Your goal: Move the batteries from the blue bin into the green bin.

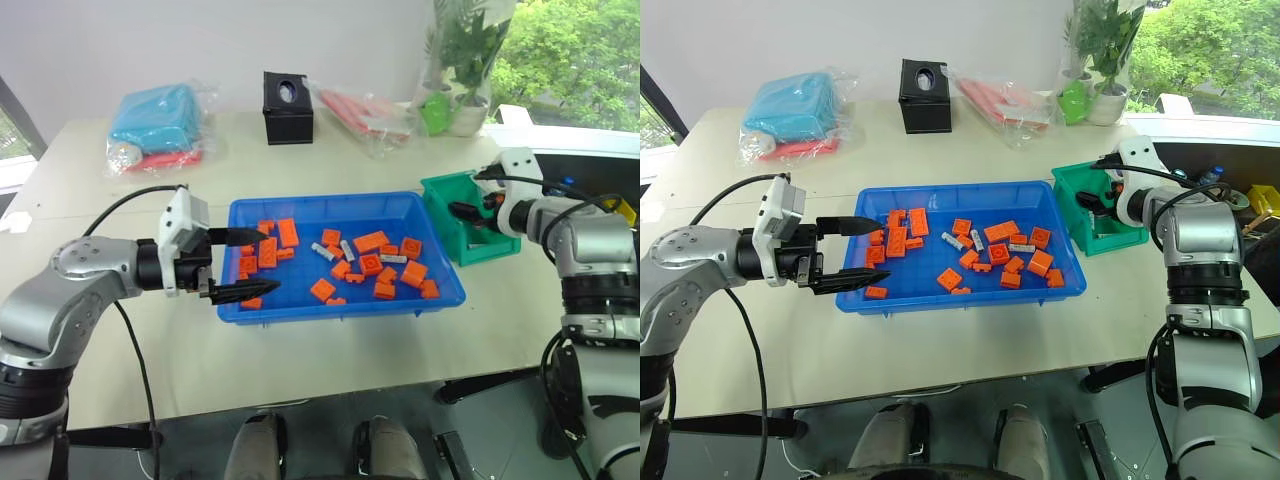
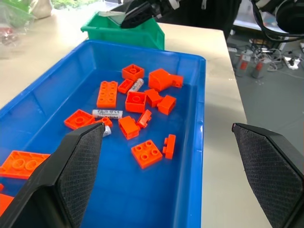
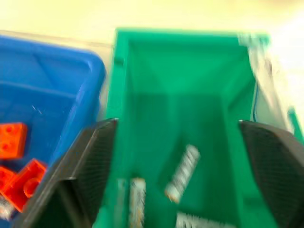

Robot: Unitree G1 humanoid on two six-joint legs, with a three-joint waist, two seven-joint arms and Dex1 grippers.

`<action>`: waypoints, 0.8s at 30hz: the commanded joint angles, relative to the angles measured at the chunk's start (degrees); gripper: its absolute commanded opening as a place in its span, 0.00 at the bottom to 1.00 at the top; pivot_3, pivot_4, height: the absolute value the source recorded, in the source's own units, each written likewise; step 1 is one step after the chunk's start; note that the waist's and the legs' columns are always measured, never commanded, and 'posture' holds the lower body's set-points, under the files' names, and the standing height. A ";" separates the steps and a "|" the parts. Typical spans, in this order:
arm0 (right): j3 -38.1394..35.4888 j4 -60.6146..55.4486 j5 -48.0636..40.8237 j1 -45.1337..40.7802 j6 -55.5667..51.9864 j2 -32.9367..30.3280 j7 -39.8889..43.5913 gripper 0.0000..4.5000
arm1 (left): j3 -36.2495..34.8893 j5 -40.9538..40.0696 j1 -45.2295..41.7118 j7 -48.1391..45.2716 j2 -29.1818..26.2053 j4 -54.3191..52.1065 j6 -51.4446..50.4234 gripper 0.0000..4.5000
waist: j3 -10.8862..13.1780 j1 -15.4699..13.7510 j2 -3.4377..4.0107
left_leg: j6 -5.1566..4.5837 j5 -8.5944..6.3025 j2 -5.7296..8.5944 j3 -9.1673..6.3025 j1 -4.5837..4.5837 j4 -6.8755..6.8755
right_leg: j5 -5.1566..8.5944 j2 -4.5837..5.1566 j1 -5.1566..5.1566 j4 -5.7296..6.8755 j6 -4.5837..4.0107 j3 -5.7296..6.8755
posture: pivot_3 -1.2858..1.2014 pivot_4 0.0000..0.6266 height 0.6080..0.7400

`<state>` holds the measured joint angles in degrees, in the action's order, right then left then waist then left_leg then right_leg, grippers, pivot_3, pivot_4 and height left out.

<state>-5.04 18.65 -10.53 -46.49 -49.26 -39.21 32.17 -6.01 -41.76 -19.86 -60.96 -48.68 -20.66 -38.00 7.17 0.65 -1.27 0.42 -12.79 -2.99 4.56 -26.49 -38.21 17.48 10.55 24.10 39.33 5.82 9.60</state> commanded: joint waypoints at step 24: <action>21.58 -7.59 -1.66 1.28 -0.30 22.32 3.90 0.87 | -4.28 -1.50 0.29 1.83 -1.93 -3.58 -1.10 1.00 | -0.07 -1.05 -0.11 | 0.00 0.01 -0.01 -0.01 -0.07 -0.11 | -0.02 -0.07 0.09 0.12 -0.02 0.01 | 0.52 0.24 0.21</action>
<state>17.34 10.67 -12.53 -43.33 -50.99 -17.19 35.83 -8.11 -42.42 -19.71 -59.46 -49.87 -22.70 -39.37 7.09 -0.40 -1.38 0.42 -12.78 -3.00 4.55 -26.56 -38.32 17.45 10.48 24.20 39.46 5.81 9.61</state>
